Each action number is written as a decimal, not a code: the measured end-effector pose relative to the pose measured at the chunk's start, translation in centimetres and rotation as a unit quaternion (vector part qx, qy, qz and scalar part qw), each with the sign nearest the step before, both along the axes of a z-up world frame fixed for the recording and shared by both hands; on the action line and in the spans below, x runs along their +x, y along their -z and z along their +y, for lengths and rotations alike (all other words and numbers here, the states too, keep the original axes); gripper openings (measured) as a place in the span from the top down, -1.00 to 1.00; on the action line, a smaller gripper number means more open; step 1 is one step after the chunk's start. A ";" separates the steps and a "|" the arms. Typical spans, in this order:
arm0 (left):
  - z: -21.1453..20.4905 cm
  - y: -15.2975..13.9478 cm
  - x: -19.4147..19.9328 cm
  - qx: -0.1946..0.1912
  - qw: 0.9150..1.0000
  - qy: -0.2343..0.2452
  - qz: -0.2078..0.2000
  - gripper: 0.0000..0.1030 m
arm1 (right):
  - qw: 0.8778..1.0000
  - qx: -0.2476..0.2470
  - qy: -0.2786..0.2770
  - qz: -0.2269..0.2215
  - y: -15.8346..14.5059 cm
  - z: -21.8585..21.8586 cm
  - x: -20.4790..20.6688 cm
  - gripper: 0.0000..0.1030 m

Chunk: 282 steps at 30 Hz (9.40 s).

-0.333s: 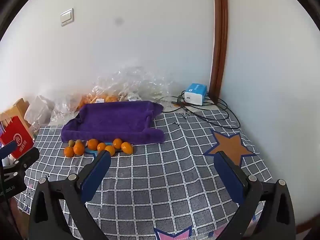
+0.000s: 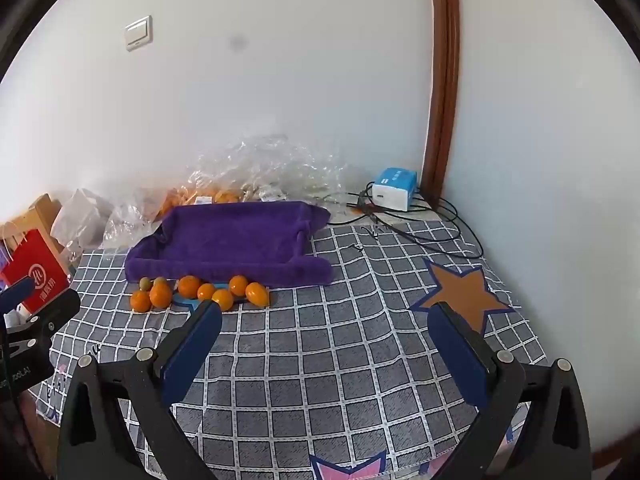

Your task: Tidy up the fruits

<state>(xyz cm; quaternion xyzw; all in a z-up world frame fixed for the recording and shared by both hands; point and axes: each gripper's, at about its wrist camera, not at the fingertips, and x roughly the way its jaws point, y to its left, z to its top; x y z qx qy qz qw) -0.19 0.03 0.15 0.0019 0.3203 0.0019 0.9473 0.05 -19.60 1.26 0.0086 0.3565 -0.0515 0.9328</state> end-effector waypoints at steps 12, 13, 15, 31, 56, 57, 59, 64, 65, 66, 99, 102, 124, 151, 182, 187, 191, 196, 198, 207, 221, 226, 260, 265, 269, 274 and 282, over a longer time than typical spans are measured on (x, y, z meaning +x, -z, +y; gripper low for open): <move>0.5 0.2 -0.4 -0.007 1.000 -0.003 -0.006 -1.00 | 1.000 -0.003 0.000 -0.004 -0.1 -0.4 -0.5 -0.97; 0.5 0.2 -0.4 -0.007 1.000 -0.004 -0.007 -1.00 | 1.000 -0.003 -0.001 -0.004 -0.2 -0.5 -0.5 -0.97; 0.4 0.0 -0.4 -0.006 1.000 -0.005 -0.008 -1.00 | 1.000 -0.003 0.000 -0.004 -0.3 -0.4 -0.4 -0.97; 0.9 -0.1 -0.8 -0.006 0.999 -0.024 -0.023 -1.00 | 1.000 0.003 -0.003 -0.003 -0.1 -0.2 -0.3 -0.97; 1.7 -0.2 -1.2 -0.027 0.999 -0.015 -0.020 -1.00 | 1.000 -0.007 -0.015 -0.009 -0.2 1.0 -0.6 -0.97; 1.7 -0.3 -1.3 -0.028 0.999 -0.014 -0.022 -1.00 | 1.000 -0.007 -0.014 -0.008 -0.1 1.1 -0.6 -0.97; 1.8 -0.4 -1.4 -0.028 0.999 -0.011 -0.024 -1.00 | 1.000 -0.007 -0.015 -0.008 0.0 1.2 -0.5 -0.97; 2.1 -0.5 -1.3 -0.027 0.999 -0.012 -0.024 -1.00 | 1.000 -0.010 -0.013 -0.006 0.0 1.5 -0.2 -0.97; 2.2 -0.6 -1.3 -0.027 0.999 -0.013 -0.024 -1.00 | 1.000 -0.011 -0.013 -0.006 0.0 1.5 -0.2 -0.97; 2.2 -0.5 -1.2 -0.029 0.999 -0.012 -0.024 -1.00 | 1.000 -0.011 -0.012 -0.005 0.1 1.5 -0.1 -0.97; 4.4 2.6 6.1 -0.006 1.000 -0.020 0.021 -1.00 | 0.999 0.001 -0.037 0.017 4.0 1.3 6.8 -0.93; 4.6 3.8 8.0 -0.010 0.999 -0.027 0.037 -0.99 | 0.999 -0.014 -0.043 0.027 5.7 1.5 8.2 -0.87; 8.1 13.3 14.4 -0.053 0.993 0.009 0.106 -0.77 | 0.978 0.031 -0.159 0.134 19.1 4.3 17.8 0.14; 10.2 17.9 14.9 -0.075 0.990 -0.009 0.115 -0.06 | 0.985 0.010 -0.118 0.122 20.0 3.4 17.6 0.38; 12.6 13.8 12.1 -0.117 0.992 -0.029 0.026 0.28 | 0.990 0.061 -0.110 0.063 17.2 1.3 16.7 0.38; 13.2 11.1 11.5 -0.094 0.995 -0.034 0.018 0.28 | 0.991 0.060 -0.108 0.052 14.8 1.3 17.1 0.38; 13.5 8.1 12.4 -0.102 0.994 -0.032 0.002 0.28 | 0.992 0.059 -0.107 0.035 11.9 1.7 18.6 0.38; 12.8 5.6 15.6 -0.095 0.995 -0.032 -0.016 0.28 | 0.993 0.046 -0.106 0.014 9.9 2.2 21.2 0.38; 12.3 5.3 17.3 -0.102 0.994 -0.028 -0.020 0.28 | 0.993 0.047 -0.103 0.015 9.9 2.3 22.6 0.38; 10.2 8.3 24.6 -0.114 0.993 -0.026 -0.007 0.28 | 0.994 0.060 -0.079 0.043 13.9 1.8 26.9 0.38; 10.1 15.6 26.9 -0.088 0.992 -0.038 0.084 0.28 | 0.987 0.083 -0.092 0.107 19.0 1.9 28.1 0.38; 10.0 16.3 27.0 -0.082 0.992 -0.038 0.094 0.28 | 0.986 0.070 -0.102 0.110 19.7 2.7 27.7 0.38; 10.4 14.2 25.9 -0.064 0.995 -0.055 0.051 0.00 | 0.994 0.020 -0.096 0.046 15.5 4.3 24.3 -0.29; 10.1 12.0 25.1 -0.074 0.996 -0.044 0.036 0.00 | 0.991 0.028 -0.118 0.051 14.0 5.3 23.8 -0.10; 10.1 10.9 23.9 -0.081 0.995 -0.028 0.044 0.00 | 0.989 0.033 -0.135 0.057 13.5 5.4 21.9 -0.06; 11.0 11.8 21.4 -0.067 0.995 -0.036 0.059 0.00 | 0.982 0.052 -0.165 0.072 15.4 5.7 19.9 -0.06; 13.5 14.4 18.1 -0.074 0.995 -0.066 0.032 -0.13 | 0.978 0.073 -0.169 0.098 17.9 6.2 19.9 -0.04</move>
